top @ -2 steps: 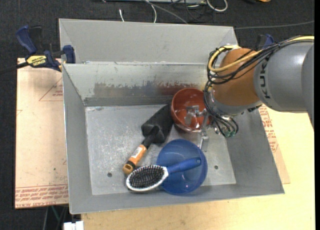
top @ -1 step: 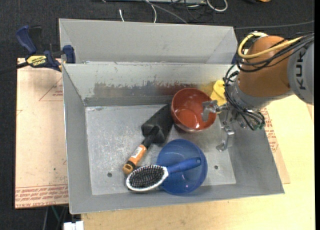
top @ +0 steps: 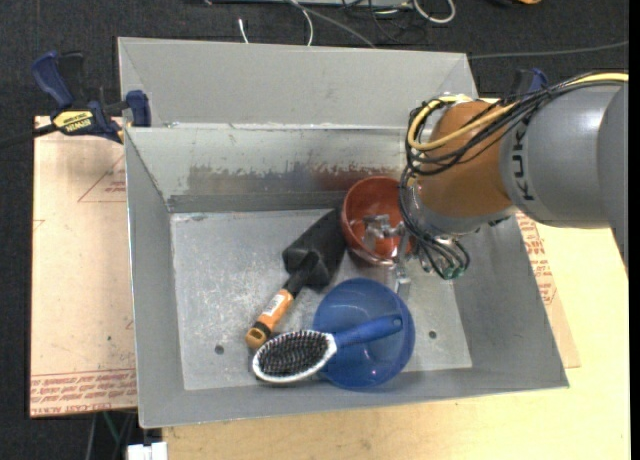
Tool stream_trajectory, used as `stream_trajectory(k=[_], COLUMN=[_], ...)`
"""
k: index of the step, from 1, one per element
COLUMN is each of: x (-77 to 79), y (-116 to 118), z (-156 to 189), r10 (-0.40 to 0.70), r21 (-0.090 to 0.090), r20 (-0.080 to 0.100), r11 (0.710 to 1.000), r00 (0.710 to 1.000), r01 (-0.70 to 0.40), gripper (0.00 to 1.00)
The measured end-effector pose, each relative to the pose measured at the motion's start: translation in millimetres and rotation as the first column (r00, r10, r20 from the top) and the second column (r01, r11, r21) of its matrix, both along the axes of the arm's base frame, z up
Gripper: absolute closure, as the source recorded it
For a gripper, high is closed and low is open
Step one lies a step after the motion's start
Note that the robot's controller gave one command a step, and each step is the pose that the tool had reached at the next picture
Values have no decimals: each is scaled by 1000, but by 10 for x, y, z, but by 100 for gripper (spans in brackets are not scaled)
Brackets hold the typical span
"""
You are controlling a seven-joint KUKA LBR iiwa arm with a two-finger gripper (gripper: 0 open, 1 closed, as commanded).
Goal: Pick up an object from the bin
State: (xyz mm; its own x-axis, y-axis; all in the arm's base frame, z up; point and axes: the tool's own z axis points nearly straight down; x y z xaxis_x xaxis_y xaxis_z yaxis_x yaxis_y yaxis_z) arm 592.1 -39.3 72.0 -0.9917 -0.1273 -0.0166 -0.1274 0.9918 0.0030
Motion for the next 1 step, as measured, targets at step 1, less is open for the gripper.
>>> stream_trajectory(k=[1], x=[-431], y=[-619], z=[275], r10=[180], r21=[-8], r20=[8], r11=[984], r00=[984], r01=[-180], gripper=[100])
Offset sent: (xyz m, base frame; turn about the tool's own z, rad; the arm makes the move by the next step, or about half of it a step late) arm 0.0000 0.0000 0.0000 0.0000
